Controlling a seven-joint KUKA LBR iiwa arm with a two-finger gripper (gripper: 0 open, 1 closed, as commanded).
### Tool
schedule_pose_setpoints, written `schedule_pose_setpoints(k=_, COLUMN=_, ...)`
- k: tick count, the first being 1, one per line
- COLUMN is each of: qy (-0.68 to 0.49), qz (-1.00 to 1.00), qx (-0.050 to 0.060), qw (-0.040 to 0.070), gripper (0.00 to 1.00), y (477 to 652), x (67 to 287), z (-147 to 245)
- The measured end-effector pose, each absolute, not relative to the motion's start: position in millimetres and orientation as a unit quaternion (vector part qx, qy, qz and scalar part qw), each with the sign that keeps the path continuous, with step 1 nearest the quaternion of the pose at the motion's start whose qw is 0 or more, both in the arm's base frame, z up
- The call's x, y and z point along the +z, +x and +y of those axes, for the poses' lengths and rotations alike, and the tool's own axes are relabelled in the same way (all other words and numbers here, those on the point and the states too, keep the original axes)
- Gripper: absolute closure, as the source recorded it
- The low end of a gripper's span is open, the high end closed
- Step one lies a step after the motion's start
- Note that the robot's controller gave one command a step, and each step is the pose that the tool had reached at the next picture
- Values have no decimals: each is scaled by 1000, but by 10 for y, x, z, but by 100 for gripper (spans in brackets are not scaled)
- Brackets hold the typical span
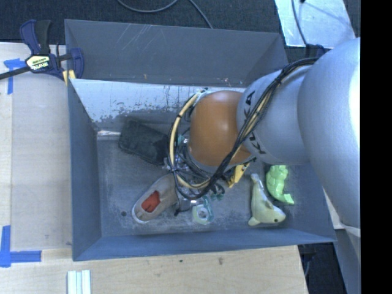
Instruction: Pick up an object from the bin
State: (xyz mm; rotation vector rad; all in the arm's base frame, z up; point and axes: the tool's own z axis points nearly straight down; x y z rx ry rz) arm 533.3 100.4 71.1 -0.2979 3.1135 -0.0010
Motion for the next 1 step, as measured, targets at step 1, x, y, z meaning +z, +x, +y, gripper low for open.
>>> schedule_pose_setpoints(k=1, qy=-95, qz=995, qx=0, qw=7, gripper=100, y=5333, x=711, z=1003)
